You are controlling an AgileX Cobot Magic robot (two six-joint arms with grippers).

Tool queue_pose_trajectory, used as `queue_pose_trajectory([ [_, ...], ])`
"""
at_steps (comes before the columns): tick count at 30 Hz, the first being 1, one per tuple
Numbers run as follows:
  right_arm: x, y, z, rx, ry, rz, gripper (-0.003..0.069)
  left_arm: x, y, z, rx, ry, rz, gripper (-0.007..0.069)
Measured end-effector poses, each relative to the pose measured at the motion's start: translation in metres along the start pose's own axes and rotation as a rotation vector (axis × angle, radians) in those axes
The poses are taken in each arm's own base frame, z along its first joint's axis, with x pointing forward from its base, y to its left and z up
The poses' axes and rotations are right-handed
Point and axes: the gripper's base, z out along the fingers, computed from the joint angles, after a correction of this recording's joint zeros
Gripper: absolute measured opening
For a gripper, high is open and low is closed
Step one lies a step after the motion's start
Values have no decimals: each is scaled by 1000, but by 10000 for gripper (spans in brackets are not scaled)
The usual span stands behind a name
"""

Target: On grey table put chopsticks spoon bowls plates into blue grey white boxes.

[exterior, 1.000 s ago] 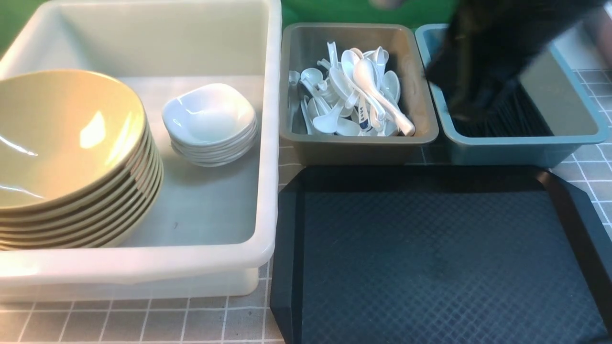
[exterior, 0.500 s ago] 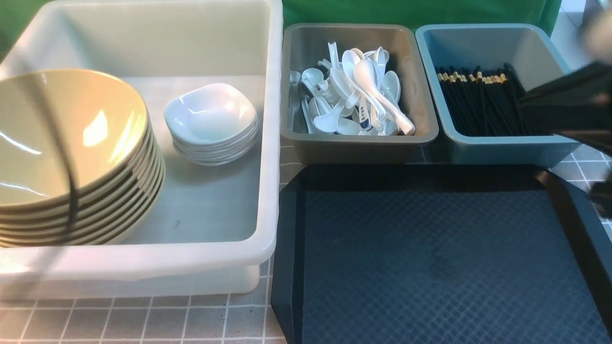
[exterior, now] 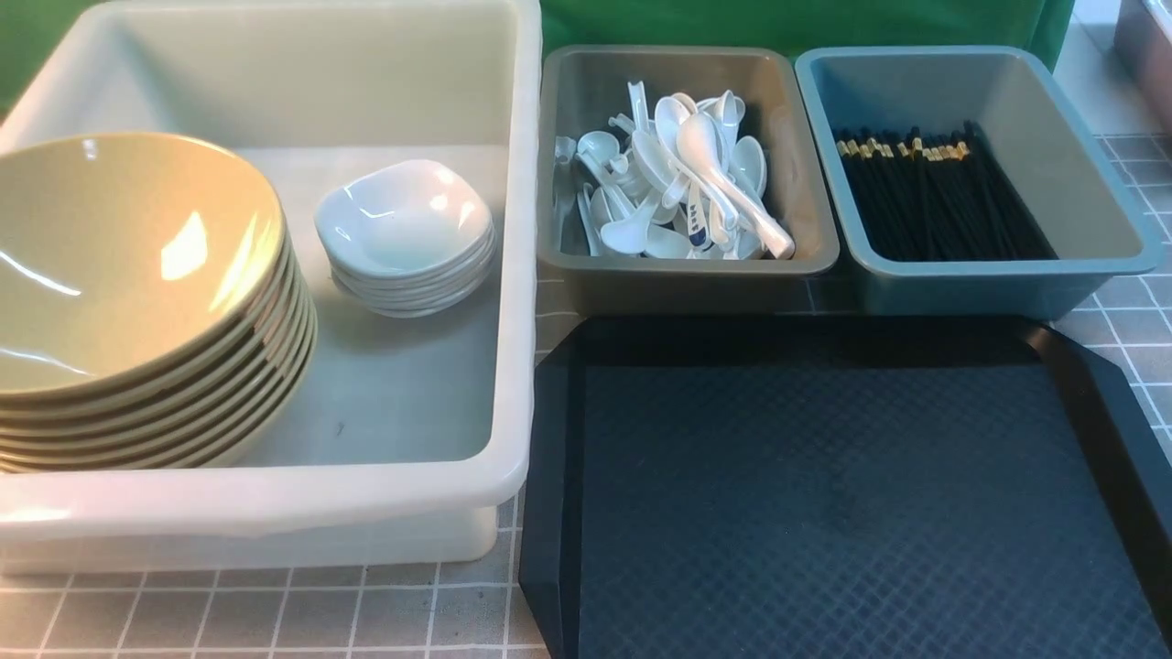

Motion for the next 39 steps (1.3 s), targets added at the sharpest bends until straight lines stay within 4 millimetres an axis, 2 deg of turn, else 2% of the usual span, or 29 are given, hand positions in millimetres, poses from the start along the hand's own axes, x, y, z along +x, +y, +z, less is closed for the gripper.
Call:
queue_pose_trajectory([
  [15, 13, 2, 0, -17, 127, 0, 66, 2, 0, 1, 1, 12, 11, -11],
  [29, 15, 2, 0, -18, 131, -1, 77, 2, 0, 1, 2, 13, 13, -11],
  [31, 22, 5, 0, -24, 122, 10, 74, 2, 0, 1, 2, 13, 15, -11],
  [34, 40, 8, -2, -9, 84, 16, 29, 2, 0, 1, 3, 13, 13, -11],
  [38, 64, 8, -7, 74, 11, 30, -1, 2, 0, 1, 3, 13, 11, -11],
  [39, 77, 6, -10, 137, -9, 61, -1, 2, 0, 1, 3, 13, 11, -11],
])
